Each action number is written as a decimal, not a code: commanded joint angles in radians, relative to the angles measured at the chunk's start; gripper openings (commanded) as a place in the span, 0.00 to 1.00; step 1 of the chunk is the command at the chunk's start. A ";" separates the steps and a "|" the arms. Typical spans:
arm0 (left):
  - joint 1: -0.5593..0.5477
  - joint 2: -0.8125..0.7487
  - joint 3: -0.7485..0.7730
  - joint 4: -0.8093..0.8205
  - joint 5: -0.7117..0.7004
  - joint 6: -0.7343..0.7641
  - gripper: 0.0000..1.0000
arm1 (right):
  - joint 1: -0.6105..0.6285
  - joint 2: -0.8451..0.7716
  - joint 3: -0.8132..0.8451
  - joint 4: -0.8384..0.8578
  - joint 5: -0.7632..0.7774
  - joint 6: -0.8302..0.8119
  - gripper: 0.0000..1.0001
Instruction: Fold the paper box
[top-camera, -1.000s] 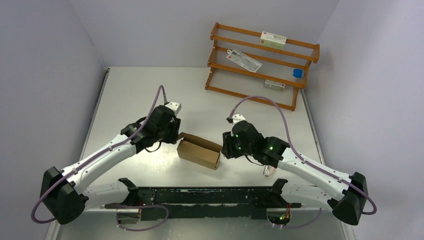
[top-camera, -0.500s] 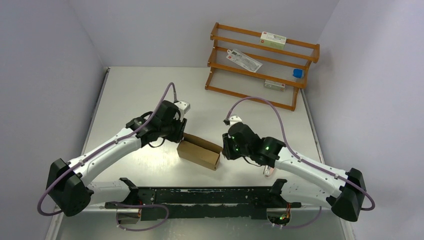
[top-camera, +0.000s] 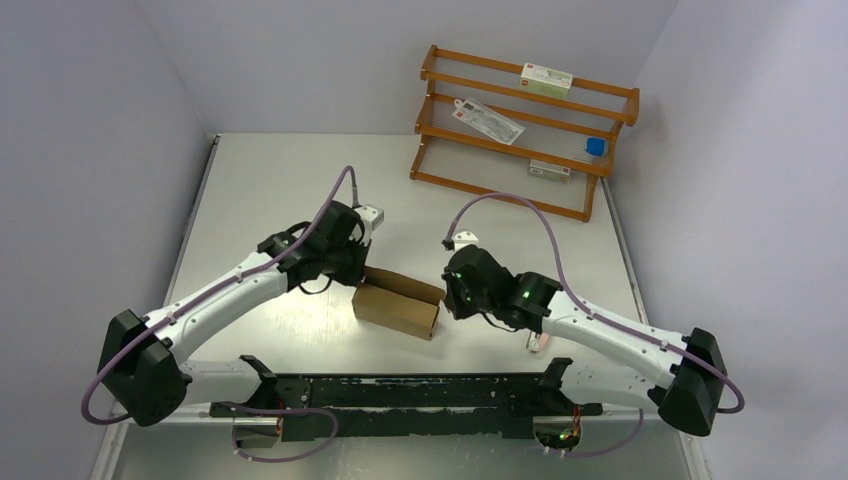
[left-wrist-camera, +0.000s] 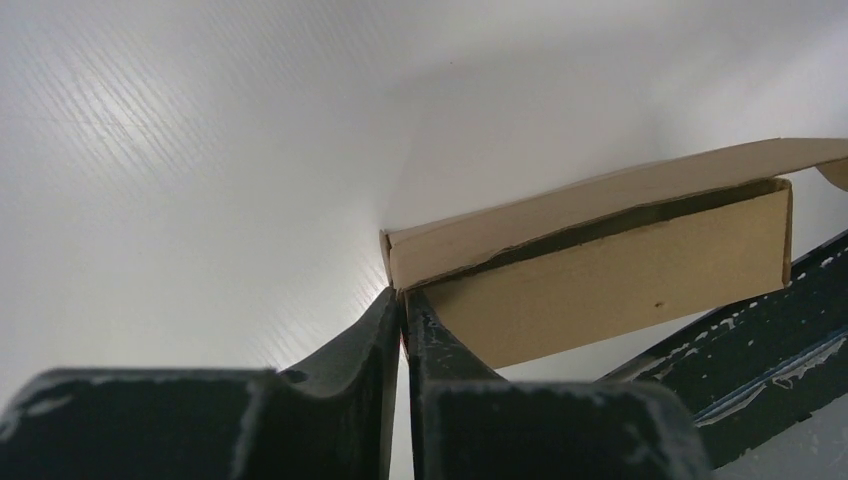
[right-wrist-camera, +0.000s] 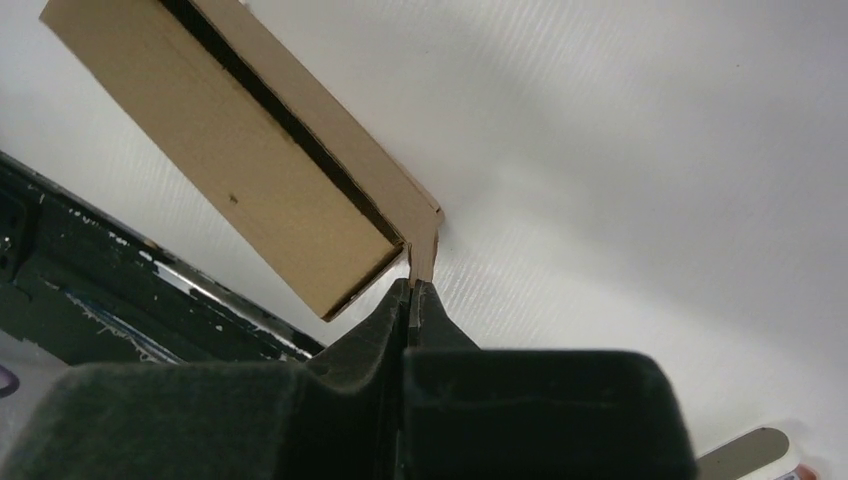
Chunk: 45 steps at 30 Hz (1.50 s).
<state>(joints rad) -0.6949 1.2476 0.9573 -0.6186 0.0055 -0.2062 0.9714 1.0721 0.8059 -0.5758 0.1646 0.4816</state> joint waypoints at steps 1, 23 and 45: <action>0.006 -0.007 0.006 0.007 0.029 -0.064 0.09 | 0.010 0.012 0.044 0.040 0.054 0.018 0.00; 0.006 -0.021 -0.033 0.096 -0.101 -0.325 0.05 | 0.006 0.230 0.157 0.158 0.173 0.158 0.00; -0.032 -0.119 -0.122 0.110 -0.221 -0.377 0.05 | -0.054 0.311 0.260 0.047 -0.026 0.159 0.00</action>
<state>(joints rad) -0.6933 1.1461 0.8307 -0.5655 -0.2012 -0.5571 0.9302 1.3624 1.0134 -0.5552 0.2371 0.6434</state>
